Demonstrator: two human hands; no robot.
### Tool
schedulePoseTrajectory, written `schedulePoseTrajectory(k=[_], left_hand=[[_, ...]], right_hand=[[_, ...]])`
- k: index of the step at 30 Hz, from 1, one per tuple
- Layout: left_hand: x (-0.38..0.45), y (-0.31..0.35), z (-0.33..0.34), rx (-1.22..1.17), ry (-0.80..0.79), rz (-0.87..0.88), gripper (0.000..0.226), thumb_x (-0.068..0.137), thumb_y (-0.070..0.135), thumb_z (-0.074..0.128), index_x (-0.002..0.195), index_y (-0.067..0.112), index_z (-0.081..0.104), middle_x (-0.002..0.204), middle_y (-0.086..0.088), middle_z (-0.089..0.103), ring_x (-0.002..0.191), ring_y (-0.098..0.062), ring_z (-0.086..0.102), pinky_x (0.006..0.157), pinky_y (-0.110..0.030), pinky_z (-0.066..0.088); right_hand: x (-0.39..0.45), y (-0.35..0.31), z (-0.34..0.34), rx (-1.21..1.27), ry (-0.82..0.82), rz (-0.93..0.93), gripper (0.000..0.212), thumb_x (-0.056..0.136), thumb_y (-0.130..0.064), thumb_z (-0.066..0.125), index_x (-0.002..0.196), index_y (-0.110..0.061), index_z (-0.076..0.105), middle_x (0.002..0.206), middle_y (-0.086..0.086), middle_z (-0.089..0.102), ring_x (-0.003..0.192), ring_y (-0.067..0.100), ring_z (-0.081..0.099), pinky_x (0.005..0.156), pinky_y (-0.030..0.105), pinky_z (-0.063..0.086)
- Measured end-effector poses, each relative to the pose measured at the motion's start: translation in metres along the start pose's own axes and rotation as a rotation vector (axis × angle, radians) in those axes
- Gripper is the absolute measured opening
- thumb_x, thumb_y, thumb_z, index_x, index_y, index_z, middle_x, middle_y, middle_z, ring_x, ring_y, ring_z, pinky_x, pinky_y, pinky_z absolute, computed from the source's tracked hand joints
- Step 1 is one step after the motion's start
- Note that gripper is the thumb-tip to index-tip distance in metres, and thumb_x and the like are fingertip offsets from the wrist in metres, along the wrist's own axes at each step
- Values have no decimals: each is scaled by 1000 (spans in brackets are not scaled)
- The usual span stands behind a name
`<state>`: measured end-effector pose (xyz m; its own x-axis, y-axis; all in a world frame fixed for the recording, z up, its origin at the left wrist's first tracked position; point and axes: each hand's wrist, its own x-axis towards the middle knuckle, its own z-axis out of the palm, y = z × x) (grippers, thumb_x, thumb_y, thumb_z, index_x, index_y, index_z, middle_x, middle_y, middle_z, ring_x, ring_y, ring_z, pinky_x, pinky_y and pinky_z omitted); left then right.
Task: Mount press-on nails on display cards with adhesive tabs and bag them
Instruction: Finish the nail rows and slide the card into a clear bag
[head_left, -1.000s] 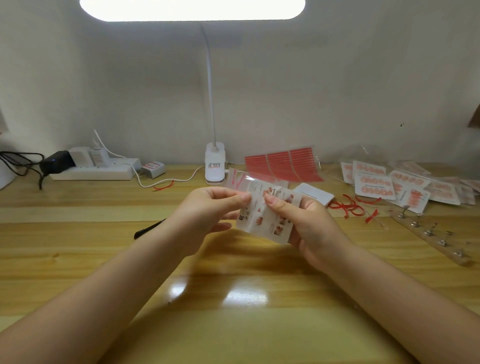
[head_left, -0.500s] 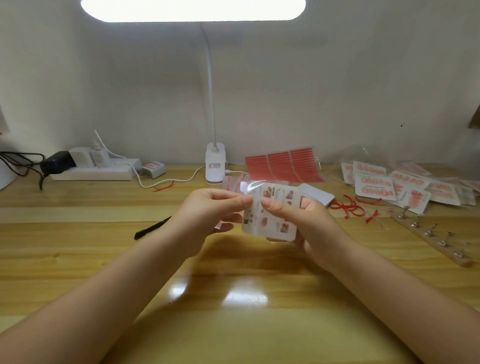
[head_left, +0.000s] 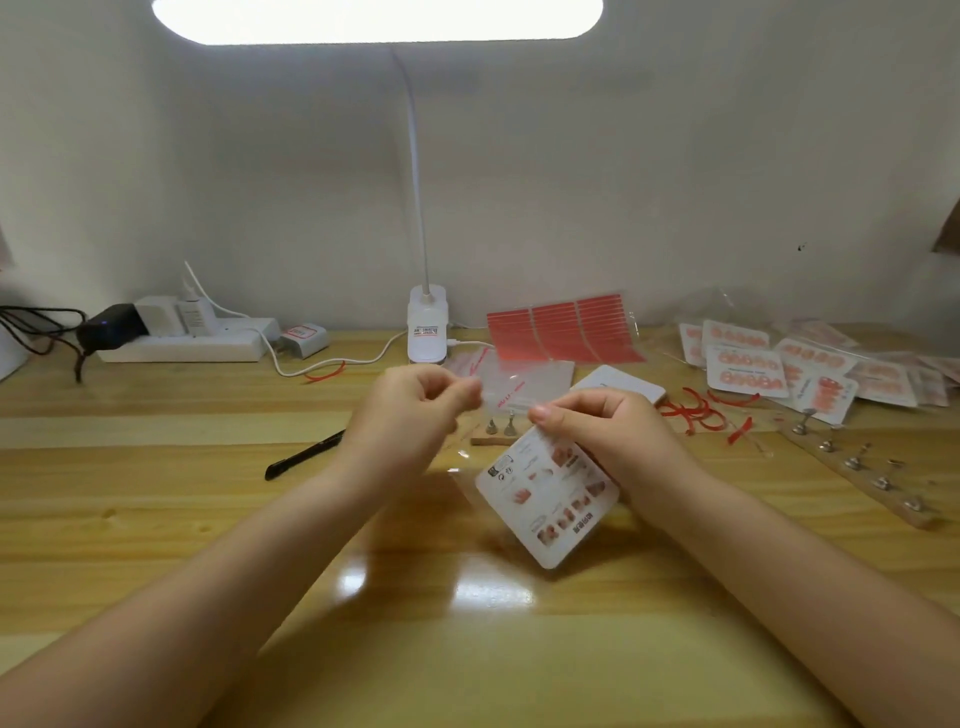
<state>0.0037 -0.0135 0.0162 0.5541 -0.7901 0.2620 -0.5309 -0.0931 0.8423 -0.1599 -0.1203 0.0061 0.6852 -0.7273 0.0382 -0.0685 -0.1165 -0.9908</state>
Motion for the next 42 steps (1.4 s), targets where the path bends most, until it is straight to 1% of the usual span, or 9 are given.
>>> schedulePoseTrajectory(k=[3,4,7,11,14,18,24,34,42], left_hand=[[6,-12,-9,230,191,31,22,91,41,63,76,27,71,72,7,69,67,-17,62,63,-37,49],[7,-15,-11,255,195,29,11,91,34,65,92,26,71,86,11,70,73,-15,62,66,-35,49],[5,-17,-4,216,139,150,44,91,16,65,132,25,55,114,13,58,89,-5,60,78,-22,48],[-10,-6,10,317,98,446,22,91,29,64,111,22,70,99,13,67,86,-2,58,75,-22,44],[-15,-8,16,376,40,459,21,91,30,65,109,22,73,105,9,71,98,-9,58,86,-27,43],[-18,-10,19,325,34,465,16,88,26,69,102,24,76,96,13,72,89,-3,58,79,-17,42],[-15,-14,22,178,34,341,6,86,22,72,91,21,75,83,15,70,80,1,61,72,-6,39],[-19,-16,26,-531,-75,-145,6,84,18,72,82,12,75,77,-2,74,53,-12,65,46,-22,48],[-13,-18,25,-542,8,-201,15,87,20,69,89,6,73,69,1,69,52,-7,60,46,-19,46]], right_hand=[[0,5,5,48,-5,30,12,83,-17,73,94,-10,71,79,5,74,69,22,72,54,28,56],[-1,6,8,48,-16,37,13,84,-16,73,95,-11,71,80,5,74,68,21,72,53,27,56],[-3,10,14,32,-27,32,10,85,-13,71,95,-14,73,81,5,74,68,18,71,56,30,58],[-3,14,18,69,1,-22,8,86,-10,70,90,-15,75,76,-1,72,59,10,67,50,22,51],[-4,16,20,52,-14,-52,9,86,-10,69,86,-17,75,70,-2,71,58,11,65,49,23,52],[-4,18,21,5,-28,-65,13,85,-7,67,81,-18,74,73,1,72,62,13,67,52,24,53],[-3,21,21,5,-41,-92,13,87,-8,68,84,-19,75,81,3,75,74,19,72,62,29,57],[-4,27,23,-92,15,-167,9,88,-16,69,90,-23,75,84,1,74,74,19,72,67,31,59],[-5,27,24,-71,34,-121,12,86,-12,69,91,-20,76,82,0,74,73,19,71,65,28,58]])
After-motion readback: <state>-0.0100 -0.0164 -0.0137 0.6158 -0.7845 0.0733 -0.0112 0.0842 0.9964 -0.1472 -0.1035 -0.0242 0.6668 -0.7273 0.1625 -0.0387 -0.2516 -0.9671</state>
